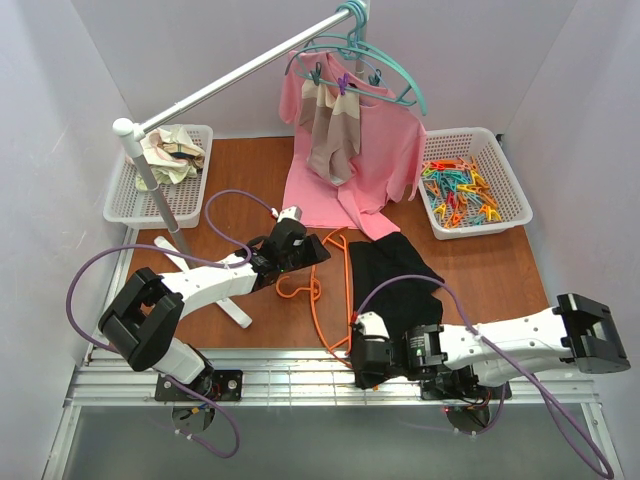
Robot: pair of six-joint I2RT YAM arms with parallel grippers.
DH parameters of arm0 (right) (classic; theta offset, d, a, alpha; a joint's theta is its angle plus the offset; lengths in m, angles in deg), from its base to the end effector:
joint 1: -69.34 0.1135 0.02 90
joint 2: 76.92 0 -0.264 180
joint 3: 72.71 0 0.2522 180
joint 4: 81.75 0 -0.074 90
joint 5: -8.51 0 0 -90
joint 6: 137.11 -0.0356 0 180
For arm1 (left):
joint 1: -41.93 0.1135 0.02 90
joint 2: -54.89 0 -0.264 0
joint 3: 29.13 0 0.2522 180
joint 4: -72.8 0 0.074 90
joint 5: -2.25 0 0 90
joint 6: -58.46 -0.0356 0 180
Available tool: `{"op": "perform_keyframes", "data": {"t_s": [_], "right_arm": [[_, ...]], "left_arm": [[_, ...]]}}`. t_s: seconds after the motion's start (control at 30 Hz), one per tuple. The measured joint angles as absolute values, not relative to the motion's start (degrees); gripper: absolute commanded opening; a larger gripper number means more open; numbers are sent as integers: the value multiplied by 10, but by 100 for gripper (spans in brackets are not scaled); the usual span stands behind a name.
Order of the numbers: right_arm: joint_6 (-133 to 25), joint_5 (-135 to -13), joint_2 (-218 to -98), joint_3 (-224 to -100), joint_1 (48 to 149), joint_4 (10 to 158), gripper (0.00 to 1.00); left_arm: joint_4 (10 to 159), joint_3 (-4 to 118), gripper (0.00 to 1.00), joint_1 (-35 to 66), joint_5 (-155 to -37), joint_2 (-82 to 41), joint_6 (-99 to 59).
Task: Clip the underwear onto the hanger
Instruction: Pick up the clamp at the center of the board.
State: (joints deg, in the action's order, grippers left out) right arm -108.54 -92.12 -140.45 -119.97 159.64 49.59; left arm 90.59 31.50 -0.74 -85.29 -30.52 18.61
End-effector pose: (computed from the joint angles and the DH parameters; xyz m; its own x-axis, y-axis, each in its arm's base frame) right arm 0.0056 0.1906 0.1804 -0.8612 -0.3690 -0.3494 -0.4744 0.8304 0.2922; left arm 0.2279 -0.2080 0.1968 -0.8207 -0.2866 -0.4942 0.0371 0.8364 -0.5468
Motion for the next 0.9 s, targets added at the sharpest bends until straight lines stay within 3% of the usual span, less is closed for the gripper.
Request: {"op": "perform_keyframes", "data": {"t_s": [0.27,0.5,0.9], "right_arm": [[-1169,-941,-1483,-1200,1653,499,44],[-1217,-964,-1483,-1200,1661,502,26],[-1253,-977,-1497,-1199,1662,502,18]], "left_arm": [[909,314,52,-9,-857,-305,182],[911,307,52,-9,-861,-305,175],[911,307,52,-9,-868,-305,170]]}}
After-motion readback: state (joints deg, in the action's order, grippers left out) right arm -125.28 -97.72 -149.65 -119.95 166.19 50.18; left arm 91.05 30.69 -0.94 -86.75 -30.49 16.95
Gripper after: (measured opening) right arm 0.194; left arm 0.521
